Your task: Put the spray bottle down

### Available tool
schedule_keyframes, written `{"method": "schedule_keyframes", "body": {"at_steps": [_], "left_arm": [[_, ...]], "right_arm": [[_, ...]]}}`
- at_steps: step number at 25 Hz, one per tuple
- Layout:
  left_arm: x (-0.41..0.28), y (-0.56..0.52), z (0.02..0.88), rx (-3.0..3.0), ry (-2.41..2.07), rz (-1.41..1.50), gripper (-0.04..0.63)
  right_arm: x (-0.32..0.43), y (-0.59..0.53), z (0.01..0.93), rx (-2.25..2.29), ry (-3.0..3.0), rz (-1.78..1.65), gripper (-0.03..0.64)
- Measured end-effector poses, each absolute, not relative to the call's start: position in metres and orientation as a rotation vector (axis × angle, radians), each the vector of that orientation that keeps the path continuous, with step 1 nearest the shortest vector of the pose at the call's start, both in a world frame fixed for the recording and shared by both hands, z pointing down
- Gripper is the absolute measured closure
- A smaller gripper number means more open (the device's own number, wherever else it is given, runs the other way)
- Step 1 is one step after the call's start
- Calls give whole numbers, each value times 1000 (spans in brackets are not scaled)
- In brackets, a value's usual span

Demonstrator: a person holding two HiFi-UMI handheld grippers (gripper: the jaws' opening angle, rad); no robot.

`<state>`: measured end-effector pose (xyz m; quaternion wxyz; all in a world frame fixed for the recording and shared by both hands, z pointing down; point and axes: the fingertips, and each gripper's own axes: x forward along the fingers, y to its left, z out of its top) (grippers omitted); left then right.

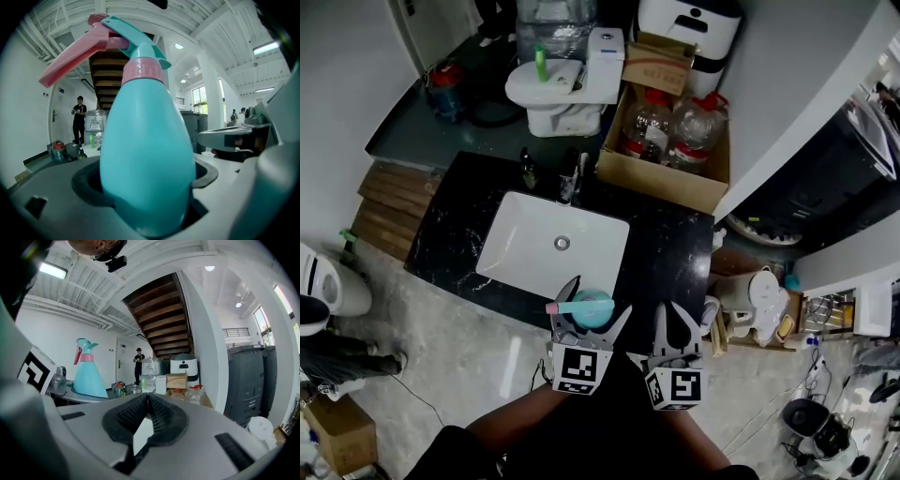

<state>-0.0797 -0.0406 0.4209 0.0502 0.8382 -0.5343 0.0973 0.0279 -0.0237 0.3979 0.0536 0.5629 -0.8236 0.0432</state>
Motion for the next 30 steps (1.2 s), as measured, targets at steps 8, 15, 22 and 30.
{"method": "schedule_keyframes", "body": {"at_steps": [8,15,22,30], "left_arm": [[-48,-98,438,2580,-1603,352,141],[-14,-156,446,2625,-1562,334,141],[7,-197,468,2607,-1546,387,141],[20,-248,491,2639,-1556,446,141]], "right_arm": [[46,-70,401,1694,-2518,89,600],[66,-111,417,1683,-2550,156,600],[93,-143,437,1728,-2507,288,600],[103,-185,440,1712,-2537,350,600]]}}
